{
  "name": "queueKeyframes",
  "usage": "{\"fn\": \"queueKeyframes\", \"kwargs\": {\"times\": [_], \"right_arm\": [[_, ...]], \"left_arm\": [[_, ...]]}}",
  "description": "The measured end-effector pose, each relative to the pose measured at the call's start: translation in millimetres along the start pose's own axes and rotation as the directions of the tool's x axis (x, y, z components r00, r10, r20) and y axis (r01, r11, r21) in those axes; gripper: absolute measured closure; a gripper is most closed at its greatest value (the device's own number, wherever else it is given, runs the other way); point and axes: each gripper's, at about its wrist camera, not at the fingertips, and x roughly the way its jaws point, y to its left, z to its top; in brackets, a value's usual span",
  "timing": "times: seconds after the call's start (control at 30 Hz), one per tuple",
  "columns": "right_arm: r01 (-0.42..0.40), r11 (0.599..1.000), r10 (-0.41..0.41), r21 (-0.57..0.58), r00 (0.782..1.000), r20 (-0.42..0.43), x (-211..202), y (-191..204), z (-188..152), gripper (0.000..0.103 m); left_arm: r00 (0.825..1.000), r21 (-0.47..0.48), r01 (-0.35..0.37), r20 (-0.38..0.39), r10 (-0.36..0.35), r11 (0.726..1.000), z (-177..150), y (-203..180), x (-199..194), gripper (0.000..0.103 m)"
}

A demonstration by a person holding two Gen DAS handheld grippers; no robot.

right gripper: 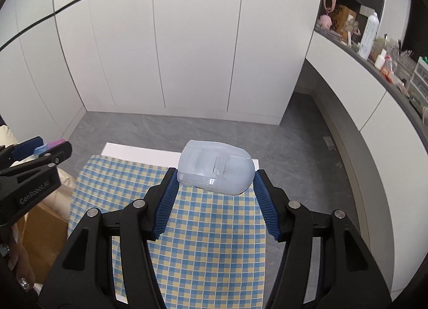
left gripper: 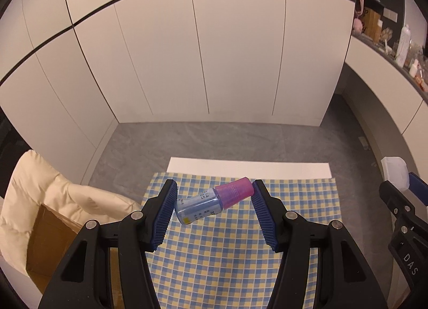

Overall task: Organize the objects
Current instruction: 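Lift the pale blue object with the right tool while the left tool lifts the bottle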

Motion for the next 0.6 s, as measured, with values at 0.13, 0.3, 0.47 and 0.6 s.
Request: {"fn": "queueKeyframes", "kwargs": {"times": [0.13, 0.3, 0.47, 0.6], "right_arm": [[-0.002, 1.000, 0.002, -0.012, 1.000, 0.023, -24.1, 1.9, 12.7, 0.043], [-0.011, 0.999, 0.013, -0.045, 0.999, 0.033, -52.2, 9.1, 23.9, 0.043], [-0.037, 0.999, 0.038, -0.027, 0.999, 0.033, -72.8, 10.0, 28.0, 0.043], [-0.034, 0.999, 0.035, -0.023, 0.999, 0.040, -86.6, 7.6, 28.2, 0.043]], "left_arm": [[1.000, -0.011, 0.007, 0.024, -0.007, 1.000, 8.3, 5.7, -28.1, 0.046], [0.998, -0.016, 0.009, 0.055, -0.008, 1.000, 14.1, 11.0, -59.7, 0.046], [0.997, -0.021, 0.023, 0.069, -0.021, 1.000, 17.2, 14.9, -84.8, 0.045], [0.996, -0.009, 0.020, 0.087, -0.019, 1.000, 18.6, 14.6, -102.1, 0.045]]}}
